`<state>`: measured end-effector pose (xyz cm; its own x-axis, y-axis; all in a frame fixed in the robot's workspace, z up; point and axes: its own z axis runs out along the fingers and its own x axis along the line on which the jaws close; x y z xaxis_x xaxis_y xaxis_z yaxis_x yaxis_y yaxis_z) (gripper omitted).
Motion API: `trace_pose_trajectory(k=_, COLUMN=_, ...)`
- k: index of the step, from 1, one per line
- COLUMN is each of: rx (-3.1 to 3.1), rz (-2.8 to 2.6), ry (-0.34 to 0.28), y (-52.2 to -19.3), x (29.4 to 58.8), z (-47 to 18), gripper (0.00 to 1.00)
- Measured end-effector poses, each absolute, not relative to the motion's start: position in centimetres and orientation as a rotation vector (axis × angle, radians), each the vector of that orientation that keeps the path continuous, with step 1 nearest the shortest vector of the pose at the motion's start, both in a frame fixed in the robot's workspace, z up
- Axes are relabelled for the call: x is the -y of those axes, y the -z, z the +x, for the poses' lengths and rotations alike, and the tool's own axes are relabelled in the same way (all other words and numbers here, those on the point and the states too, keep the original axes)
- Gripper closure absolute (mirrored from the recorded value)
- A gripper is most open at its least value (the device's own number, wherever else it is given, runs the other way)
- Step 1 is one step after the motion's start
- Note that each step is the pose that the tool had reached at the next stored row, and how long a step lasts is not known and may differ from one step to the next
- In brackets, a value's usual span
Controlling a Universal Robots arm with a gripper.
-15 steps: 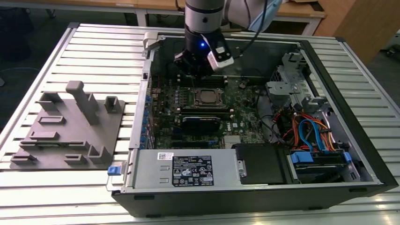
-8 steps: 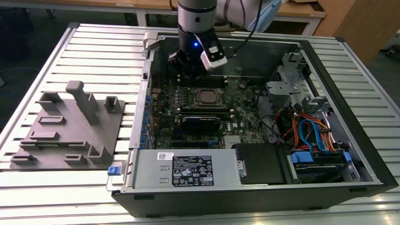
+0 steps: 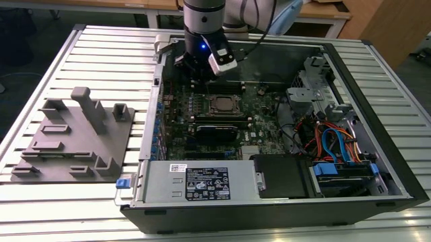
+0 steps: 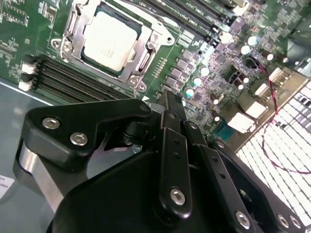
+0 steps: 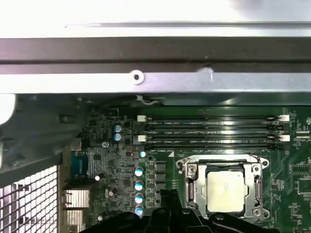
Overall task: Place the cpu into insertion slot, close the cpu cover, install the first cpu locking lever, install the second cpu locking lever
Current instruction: 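Install the first cpu locking lever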
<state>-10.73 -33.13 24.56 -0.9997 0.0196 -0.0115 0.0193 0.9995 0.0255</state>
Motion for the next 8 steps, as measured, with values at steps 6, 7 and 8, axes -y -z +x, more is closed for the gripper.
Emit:
trace_pose_trajectory(k=6, rx=-3.129, rz=0.03, ry=-0.04, y=-24.79, x=32.65, z=-10.83, gripper=0.9)
trace_pose_trajectory(k=7, rx=-3.129, rz=0.03, ry=-0.04, y=-24.81, x=32.57, z=-10.84, gripper=0.9)
trace_pose_trajectory(k=8, rx=-3.129, rz=0.03, ry=-0.04, y=-24.85, x=32.48, z=-10.85, gripper=0.9)
